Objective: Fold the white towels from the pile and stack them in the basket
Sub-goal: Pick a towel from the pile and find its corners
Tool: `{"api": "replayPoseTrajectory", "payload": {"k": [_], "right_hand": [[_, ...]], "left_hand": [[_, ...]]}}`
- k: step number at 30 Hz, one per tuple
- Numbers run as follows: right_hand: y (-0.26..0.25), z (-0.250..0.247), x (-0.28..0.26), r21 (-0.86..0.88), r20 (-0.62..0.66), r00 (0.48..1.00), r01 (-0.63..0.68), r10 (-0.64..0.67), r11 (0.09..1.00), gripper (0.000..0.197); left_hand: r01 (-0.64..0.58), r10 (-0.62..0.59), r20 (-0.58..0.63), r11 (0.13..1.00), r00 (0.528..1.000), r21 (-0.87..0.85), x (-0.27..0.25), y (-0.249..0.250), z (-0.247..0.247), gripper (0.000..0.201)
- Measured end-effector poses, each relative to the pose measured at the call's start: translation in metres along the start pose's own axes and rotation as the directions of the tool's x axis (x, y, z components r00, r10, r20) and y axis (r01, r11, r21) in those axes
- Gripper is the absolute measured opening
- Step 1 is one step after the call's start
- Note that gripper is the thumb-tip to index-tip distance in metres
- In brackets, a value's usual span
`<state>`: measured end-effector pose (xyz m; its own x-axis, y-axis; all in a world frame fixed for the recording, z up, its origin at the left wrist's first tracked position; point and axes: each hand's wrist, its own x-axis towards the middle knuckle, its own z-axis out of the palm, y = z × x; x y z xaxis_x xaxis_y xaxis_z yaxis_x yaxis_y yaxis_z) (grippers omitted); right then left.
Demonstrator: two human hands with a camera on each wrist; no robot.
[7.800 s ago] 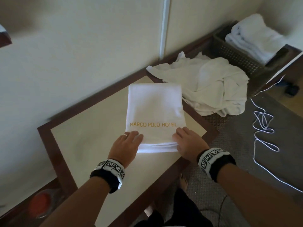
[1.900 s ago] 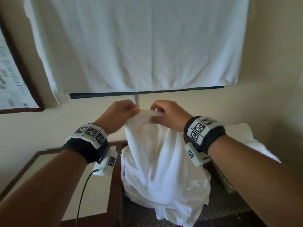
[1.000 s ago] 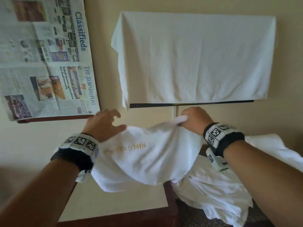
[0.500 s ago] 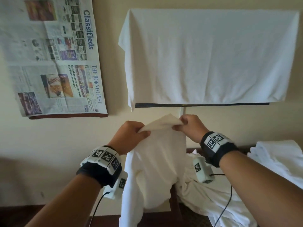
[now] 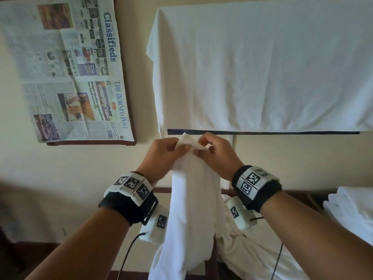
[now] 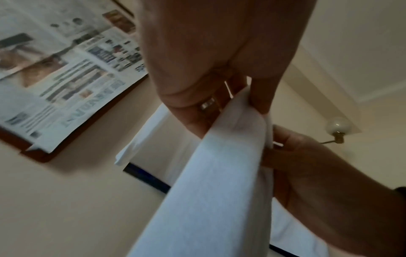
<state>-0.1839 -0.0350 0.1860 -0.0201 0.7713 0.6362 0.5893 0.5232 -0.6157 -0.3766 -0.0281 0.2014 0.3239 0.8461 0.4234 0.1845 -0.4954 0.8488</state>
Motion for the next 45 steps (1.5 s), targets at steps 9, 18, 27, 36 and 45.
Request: {"api": "replayPoseTrajectory", "payload": {"k": [9,18,27,36,45], "right_hand": [[0.134,0.019,-0.037,-0.370,0.144,0.931,-0.264,0.336,0.891,0.025],[0.020,0.009,0.008,0.092,0.019,0.991,0.132,-0.134,0.987,0.022],[-0.039,-0.004,0.001,0.006,0.006,0.983,0.185,-0.185,0.983,0.017],[0.053,0.036,-0.094,-0.412,0.036,0.900,-0.383,0.435,0.827,0.021],[-0.102,0.085,-0.070,-0.059,-0.118,0.978,-0.178,0.170,0.982,0.009]], "left_hand": [[-0.128,0.203,-0.299,0.959,0.932,0.251,-0.026,0.024,-0.024,0.025],[0.014,-0.017,-0.214,1.000,0.977,-0.015,-0.030,-0.015,-0.031,0.021],[0.057,-0.048,0.038,0.962,0.998,-0.269,-0.013,-0.011,0.002,0.027],[-0.028,0.033,0.009,0.942,0.999,-0.333,-0.046,-0.008,-0.074,0.032],[-0.001,0.009,0.020,0.930,1.000,-0.368,-0.094,-0.039,-0.111,0.046]]}}
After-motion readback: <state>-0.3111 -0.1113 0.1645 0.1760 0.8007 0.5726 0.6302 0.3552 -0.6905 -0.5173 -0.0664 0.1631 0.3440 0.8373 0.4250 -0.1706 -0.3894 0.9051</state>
